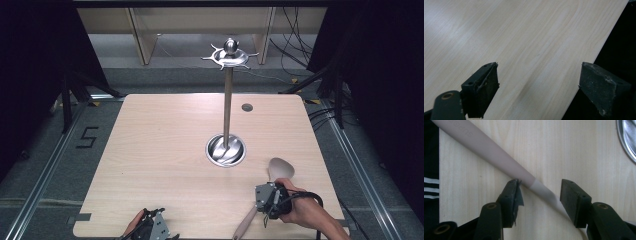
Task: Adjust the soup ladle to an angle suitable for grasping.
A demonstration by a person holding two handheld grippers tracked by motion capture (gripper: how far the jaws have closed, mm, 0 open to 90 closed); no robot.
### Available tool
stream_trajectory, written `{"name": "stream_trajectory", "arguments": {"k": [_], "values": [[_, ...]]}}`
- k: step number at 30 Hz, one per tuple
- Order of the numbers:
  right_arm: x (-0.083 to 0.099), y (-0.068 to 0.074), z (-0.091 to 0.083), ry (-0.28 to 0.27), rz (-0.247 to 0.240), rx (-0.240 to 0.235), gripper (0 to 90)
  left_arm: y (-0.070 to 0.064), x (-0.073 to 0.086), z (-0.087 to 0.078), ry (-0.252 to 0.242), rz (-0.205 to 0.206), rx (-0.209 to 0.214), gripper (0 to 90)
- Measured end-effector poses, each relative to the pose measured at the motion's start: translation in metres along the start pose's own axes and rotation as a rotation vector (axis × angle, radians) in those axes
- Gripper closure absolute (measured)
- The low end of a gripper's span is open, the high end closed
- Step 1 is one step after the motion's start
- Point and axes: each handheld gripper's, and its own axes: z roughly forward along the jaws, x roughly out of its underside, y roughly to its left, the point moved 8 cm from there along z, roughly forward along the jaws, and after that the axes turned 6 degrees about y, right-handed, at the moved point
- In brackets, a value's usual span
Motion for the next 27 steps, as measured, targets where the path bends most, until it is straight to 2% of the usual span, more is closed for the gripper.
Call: {"name": "stream_trajectory", "arguments": {"k": [1, 2, 3, 6, 7, 8, 9, 10, 11, 12, 13, 14, 16, 17, 19, 20, 21, 22, 25, 26, 27], "values": [[-0.002, -0.002, 0.001, -0.012, -0.039, -0.004, 50.5, 0.0, 0.0, 0.0, -0.001, 0.001, 0.004, 14.9], [-0.002, -0.002, 0.001, -0.012, -0.039, -0.004, 50.5, 0.0, 0.0, 0.0, -0.001, 0.001, 0.004, 14.9], [-0.001, 0.0, 0.001, 0.01, -0.013, -0.007, 50.5, 0.0, 0.0, 0.0, -0.001, 0.0, 0.004, 14.9], [-0.003, 0.004, 0.002, 0.026, -0.032, -0.02, 51.5, 0.0, 0.0, 0.0, 0.001, 0.001, 0.005, 14.9], [-0.007, 0.001, 0.005, -0.003, -0.113, -0.022, 51.7, 0.0, 0.0, 0.0, 0.001, 0.003, 0.004, 14.9], [-0.006, 0.002, 0.004, 0.012, -0.093, -0.017, 52.0, 0.0, 0.0, 0.0, 0.001, 0.004, 0.004, 14.9], [-0.006, 0.002, 0.004, 0.012, -0.093, -0.017, 52.0, 0.0, 0.0, 0.0, 0.001, 0.004, 0.004, 14.9], [-0.009, -0.001, 0.006, 0.002, -0.165, -0.016, 52.0, 0.0, 0.0, 0.0, 0.001, 0.004, 0.004, 14.9], [-0.007, 0.003, 0.006, 0.029, -0.117, -0.024, 51.9, 0.0, 0.0, 0.0, 0.001, 0.001, 0.005, 14.9], [-0.006, 0.004, 0.005, 0.058, -0.089, -0.04, 52.3, 0.0, 0.0, 0.0, 0.001, 0.001, 0.005, 14.9], [-0.006, 0.004, 0.005, 0.058, -0.089, -0.04, 52.3, 0.0, 0.0, 0.0, 0.001, 0.001, 0.005, 14.9], [-0.01, 0.0, 0.007, 0.04, -0.16, -0.047, 52.3, 0.0, 0.0, 0.0, 0.001, 0.0, 0.005, 14.9], [-0.01, 0.0, 0.007, 0.039, -0.164, -0.055, 52.3, 0.0, 0.0, 0.0, 0.001, 0.0, 0.005, 14.9], [-0.012, -0.002, 0.008, 0.036, -0.199, -0.059, 52.1, -0.001, 0.0, 0.001, 0.001, -0.001, 0.006, 14.9], [-0.012, -0.002, 0.01, 0.043, -0.218, -0.066, 51.3, -0.002, 0.0, 0.001, 0.0, -0.001, 0.019, 14.9], [-0.01, 0.001, 0.01, 0.066, -0.187, -0.077, 50.9, -0.002, 0.0, 0.001, 0.0, -0.001, 0.019, 14.9], [-0.01, 0.001, 0.01, 0.066, -0.187, -0.077, 50.9, -0.001, 0.0, 0.001, 0.0, 0.0, 0.017, 14.9], [-0.009, 0.003, 0.01, 0.089, -0.168, -0.084, 50.9, 0.0, 0.0, 0.0, 0.0, 0.003, 0.005, 14.9], [-0.009, 0.003, 0.013, 0.096, -0.176, -0.094, 51.3, 0.0, 0.0, 0.0, 0.0, 0.001, 0.002, 14.9], [-0.012, -0.001, 0.018, 0.079, -0.238, -0.094, 52.4, 0.0, 0.0, 0.0, 0.0, 0.0, 0.005, 14.9], [-0.011, 0.0, 0.018, 0.086, -0.21, -0.096, 52.7, 0.0, 0.0, 0.0, 0.0, 0.0, 0.005, 14.9]]}}
